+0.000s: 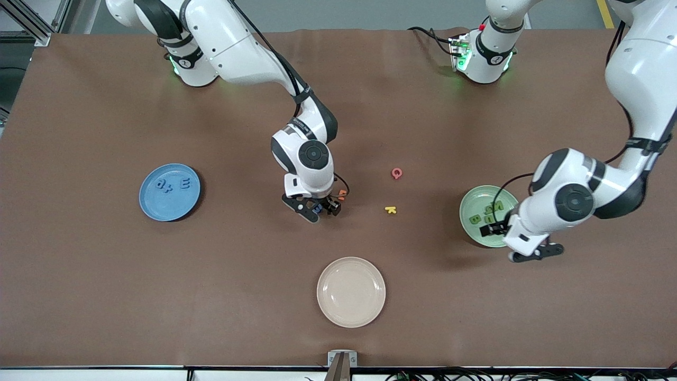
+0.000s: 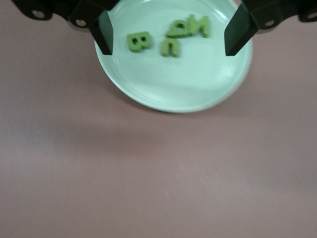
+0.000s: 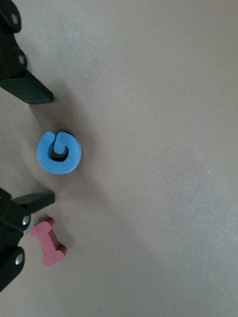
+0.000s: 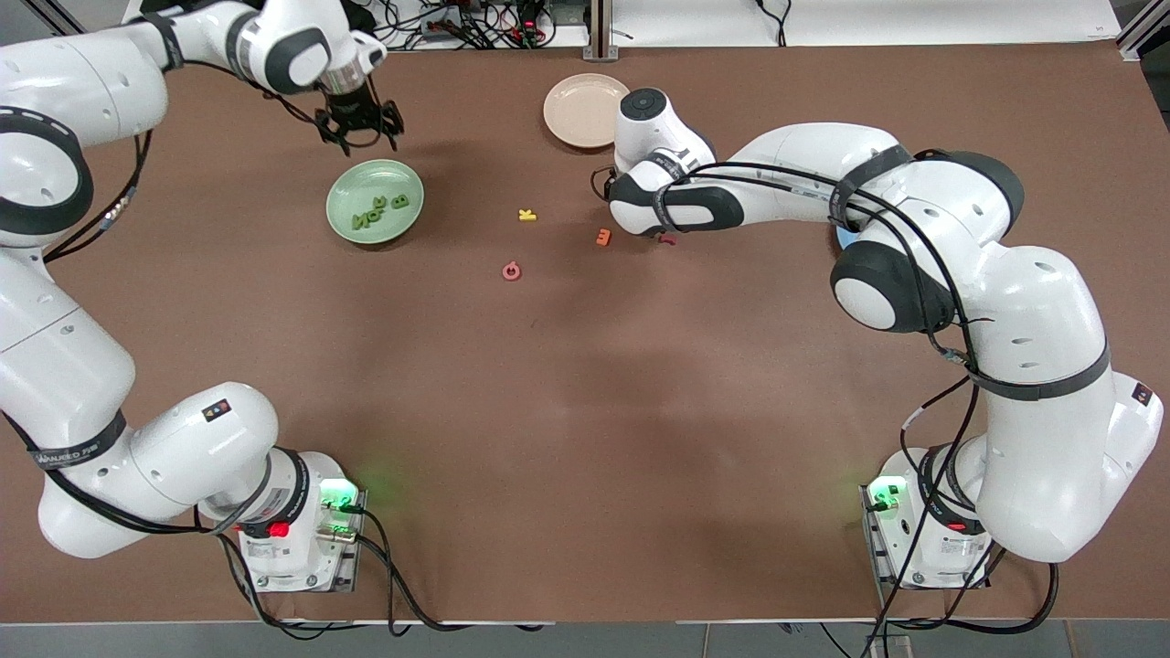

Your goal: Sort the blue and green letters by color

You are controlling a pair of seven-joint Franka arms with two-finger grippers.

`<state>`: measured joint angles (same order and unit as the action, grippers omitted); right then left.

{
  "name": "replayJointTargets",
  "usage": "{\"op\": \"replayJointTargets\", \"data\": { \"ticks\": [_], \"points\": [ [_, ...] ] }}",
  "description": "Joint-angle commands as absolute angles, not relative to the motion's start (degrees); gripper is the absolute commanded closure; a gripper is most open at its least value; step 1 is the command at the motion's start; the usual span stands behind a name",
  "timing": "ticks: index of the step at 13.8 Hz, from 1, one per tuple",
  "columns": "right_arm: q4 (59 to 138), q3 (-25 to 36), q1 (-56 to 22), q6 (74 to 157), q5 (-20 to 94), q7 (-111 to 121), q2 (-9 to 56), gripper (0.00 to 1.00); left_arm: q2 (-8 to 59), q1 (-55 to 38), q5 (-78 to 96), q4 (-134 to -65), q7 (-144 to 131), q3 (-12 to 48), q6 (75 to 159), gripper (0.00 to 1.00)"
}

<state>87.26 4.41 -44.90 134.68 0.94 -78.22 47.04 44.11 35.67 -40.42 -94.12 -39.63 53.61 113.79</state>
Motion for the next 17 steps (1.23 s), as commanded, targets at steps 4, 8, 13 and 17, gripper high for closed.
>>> {"op": "replayJointTargets", "data": {
  "ticks": [4,8,13,17],
  "points": [
    [84.9,4.8,-45.4,134.4,0.6,-79.4,48.7,0.43,43.2,35.0,-41.1,-79.7,-29.8,54.8,106.5,0.0],
    [84.6,5.0,-45.0,134.1,0.2,-78.8,49.0,0.44,43.4,30.9,-45.2,-74.5,-27.0,54.4,105.1,0.0],
    [84.6,5.0,-44.6,133.9,-1.9,-78.5,49.0,0.56,42.3,23.1,-44.1,-70.6,-26.5,50.2,104.2,0.0],
    [84.6,5.1,-44.5,133.8,-3.0,-78.7,49.0,0.33,31.9,9.4,-25.1,-70.7,-26.1,27.9,103.9,0.0]
  ]
}}
